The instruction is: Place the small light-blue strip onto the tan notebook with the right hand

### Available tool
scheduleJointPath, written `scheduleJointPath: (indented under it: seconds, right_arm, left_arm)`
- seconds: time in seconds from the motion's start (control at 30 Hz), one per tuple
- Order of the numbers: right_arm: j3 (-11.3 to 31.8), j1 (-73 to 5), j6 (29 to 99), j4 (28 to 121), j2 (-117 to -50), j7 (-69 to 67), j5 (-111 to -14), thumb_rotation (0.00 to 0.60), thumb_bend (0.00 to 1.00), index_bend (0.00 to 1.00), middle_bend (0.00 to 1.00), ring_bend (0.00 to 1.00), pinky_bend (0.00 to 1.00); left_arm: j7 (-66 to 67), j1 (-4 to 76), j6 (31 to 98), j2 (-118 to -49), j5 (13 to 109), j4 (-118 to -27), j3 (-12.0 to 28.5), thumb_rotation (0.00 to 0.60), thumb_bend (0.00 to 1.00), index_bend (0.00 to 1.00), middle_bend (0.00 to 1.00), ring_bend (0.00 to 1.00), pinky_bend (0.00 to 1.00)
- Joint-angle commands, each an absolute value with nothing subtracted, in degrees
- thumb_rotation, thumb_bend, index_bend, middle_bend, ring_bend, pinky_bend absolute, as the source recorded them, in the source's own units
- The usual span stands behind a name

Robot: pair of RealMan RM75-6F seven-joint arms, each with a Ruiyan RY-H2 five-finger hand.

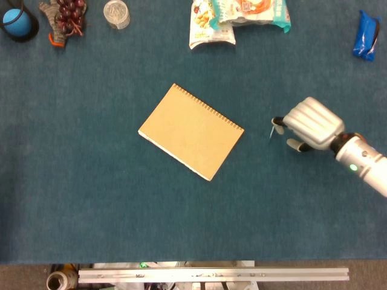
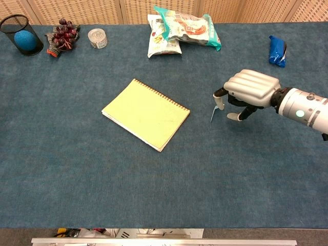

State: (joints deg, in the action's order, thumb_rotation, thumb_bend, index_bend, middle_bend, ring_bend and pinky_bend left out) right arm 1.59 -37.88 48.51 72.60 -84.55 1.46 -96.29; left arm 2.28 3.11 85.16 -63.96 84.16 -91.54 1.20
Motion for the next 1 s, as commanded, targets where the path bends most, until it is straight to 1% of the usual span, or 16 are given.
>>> scheduleJointPath:
  seconds: [0.03, 0.33, 0.67, 0.77, 1.0]
  right_arm:
    - [1.22, -39.45, 47.31, 69.52, -87.21, 1.22, -95.82, 0.6, 0.26, 0.52, 0.97, 1.0, 1.0]
    - [0.9, -41.52, 48.42, 65.62, -90.9, 0.24, -95.75, 0.6, 0.26, 0.52, 0.97, 1.0, 1.0]
    - [-0.02, -43.22, 46.52, 63.86, -92.35, 0.61, -94.24, 0.6, 0.26, 0.52, 0.97, 1.0, 1.0]
    - [-0.06, -43.44, 46.26, 63.38, -92.77, 0.61, -93.53, 0.6, 0.28, 0.53, 0.96, 1.0, 1.0]
    - [-0.12, -44.02, 45.8, 62.31, -93.76, 0.63, -92.25, 0.6, 0.35, 0.58, 0.97, 1.0, 1.0]
  left_arm:
    - [2.11, 3.11, 85.11, -64.0, 84.02, -91.44, 1.3, 0.6, 0.31, 0.16, 0.21, 0.26, 0.17]
    - [1.2, 2.88, 85.33, -63.94, 83.79, -90.92, 1.55, 0.6, 0.31, 0.15, 0.21, 0.26, 0.17]
    - [0.64, 2.71, 85.31, -63.94, 83.54, -90.58, 1.69, 0.6, 0.31, 0.15, 0.21, 0.26, 0.17]
    - [0.52, 2.66, 85.34, -63.94, 83.51, -90.46, 1.74, 0.6, 0.31, 0.15, 0.21, 0.26, 0.17]
    - [0.72, 2.45, 85.62, -64.08, 83.43, -90.36, 1.82, 0.6, 0.31, 0.11, 0.2, 0.26, 0.17]
